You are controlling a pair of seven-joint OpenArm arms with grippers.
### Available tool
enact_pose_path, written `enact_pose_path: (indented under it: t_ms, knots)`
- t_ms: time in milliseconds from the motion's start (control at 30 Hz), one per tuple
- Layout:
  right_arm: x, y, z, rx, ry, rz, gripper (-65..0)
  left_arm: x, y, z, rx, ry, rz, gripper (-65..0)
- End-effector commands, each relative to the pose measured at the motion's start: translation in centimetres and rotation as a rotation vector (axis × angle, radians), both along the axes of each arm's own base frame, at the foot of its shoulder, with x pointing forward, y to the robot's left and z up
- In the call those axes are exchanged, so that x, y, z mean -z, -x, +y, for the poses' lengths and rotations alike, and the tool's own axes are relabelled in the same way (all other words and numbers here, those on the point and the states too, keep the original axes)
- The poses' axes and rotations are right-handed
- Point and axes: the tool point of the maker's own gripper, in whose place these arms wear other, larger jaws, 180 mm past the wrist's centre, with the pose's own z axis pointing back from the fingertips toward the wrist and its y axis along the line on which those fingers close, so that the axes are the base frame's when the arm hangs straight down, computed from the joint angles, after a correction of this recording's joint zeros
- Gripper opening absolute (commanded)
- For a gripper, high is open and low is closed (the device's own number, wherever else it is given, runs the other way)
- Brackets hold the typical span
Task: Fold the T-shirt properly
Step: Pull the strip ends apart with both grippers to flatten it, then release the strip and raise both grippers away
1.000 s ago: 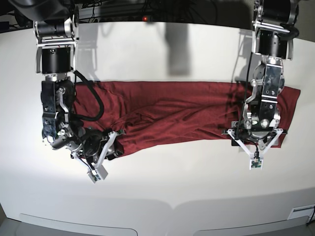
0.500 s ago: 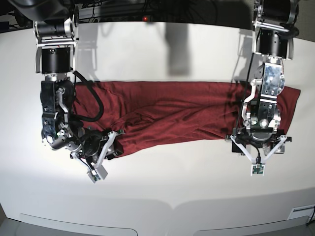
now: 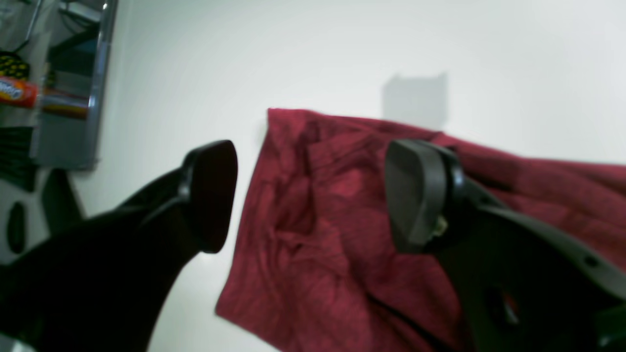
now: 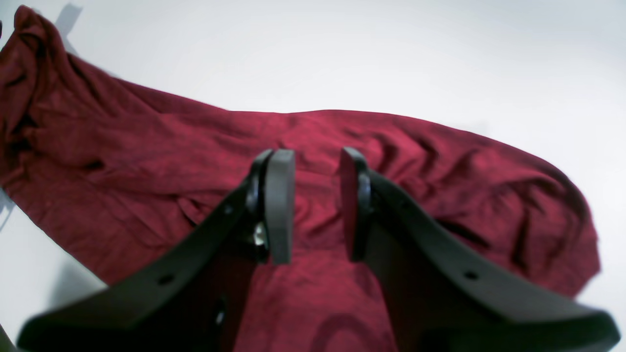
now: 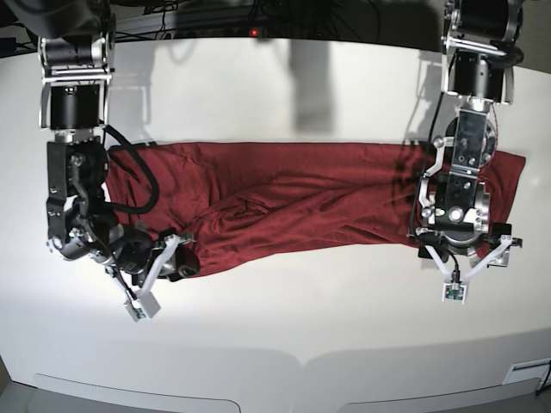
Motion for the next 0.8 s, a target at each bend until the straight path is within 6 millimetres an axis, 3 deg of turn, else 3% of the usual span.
enact_pose_path:
  t_ms: [0,133,267,500,667,767]
  knots:
    - [-2.5,-1.3,-0.4,0.003,-0.022,-0.073,-48.3,-2.3,-1.2,0.7,-0.002,-0.046,-0.067,-19.7]
    - [-2.5,-1.2,-0.8,0.004,-0.013,-0.068,-48.3,-3.1,-1.2,1.5,-0.008,-0.124,-0.076,-19.8]
    - [-2.1,-0.9,-0.9,0.000,0.003,-0.043,-48.3,-3.0,-1.5,1.8,0.013,-0.090,-0.063,-19.9]
    - [-3.2,-0.5,-0.4,-0.021,0.015,-0.090,-48.3,-6.3,-2.6,7.8,-0.001,-0.047,-0.051,-19.9]
    - [-3.7,2.1,1.1,-0.064,0.054,-0.168,-48.4,-7.4,-2.6,9.7,0.085,0.159,-0.043,-19.9]
    - [-3.0,4.5,1.7,-0.094,0.110,-0.178,-48.4,-6.6,-2.4,9.5,0.127,0.349,-0.044,-20.0]
